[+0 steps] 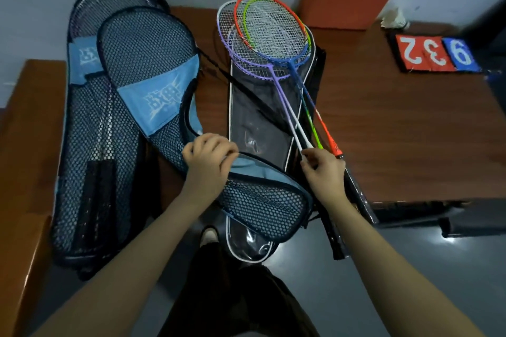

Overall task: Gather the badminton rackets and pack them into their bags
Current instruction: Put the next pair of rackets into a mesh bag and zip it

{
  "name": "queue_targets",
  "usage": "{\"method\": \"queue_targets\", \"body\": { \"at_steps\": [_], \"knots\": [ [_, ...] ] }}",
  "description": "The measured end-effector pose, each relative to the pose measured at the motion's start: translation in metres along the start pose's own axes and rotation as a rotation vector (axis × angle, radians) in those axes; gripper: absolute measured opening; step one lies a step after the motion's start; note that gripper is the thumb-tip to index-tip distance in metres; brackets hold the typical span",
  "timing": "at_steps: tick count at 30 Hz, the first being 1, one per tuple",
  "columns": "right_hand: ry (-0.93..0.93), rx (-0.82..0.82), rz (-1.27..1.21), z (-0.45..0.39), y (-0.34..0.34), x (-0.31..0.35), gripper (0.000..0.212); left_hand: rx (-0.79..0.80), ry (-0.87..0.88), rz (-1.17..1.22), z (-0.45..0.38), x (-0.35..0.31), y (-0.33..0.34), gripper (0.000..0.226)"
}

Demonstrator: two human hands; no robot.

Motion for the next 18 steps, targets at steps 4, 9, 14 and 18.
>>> {"method": "queue_targets", "body": {
  "at_steps": [4, 9, 14, 18],
  "knots": [
    [-0.018, 0.036, -0.058, -0.004, -0.002, 0.004, 0.013, -0.050, -0.084, 0.018, 0.007, 0.008, -0.015, 0.014],
    [-0.058, 0.061, -0.149, 0.008, -0.012, 0.011, 0.006, -0.072, -0.113, 0.020, 0.014, 0.013, -0.018, 0.011],
    [-0.144, 0.323, -0.388, 0.038, 0.001, 0.022, 0.008, -0.051, -0.163, -0.125, 0.022, 0.019, -0.010, 0.005],
    [-0.208, 0.395, -0.205, 0.049, 0.018, 0.025, 0.027, -0.033, -0.203, -0.165, 0.029, 0.024, 0.003, 0.006]
  ]
}}
Point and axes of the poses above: each hand's wrist, its own z-axis away from the middle knuckle, its own y-axis out of the palm, x = y × z, the point moved 9 cm from there along -z, towards the middle knuckle, and after that the axes turned 15 degrees about z, right-handed, at the moved point
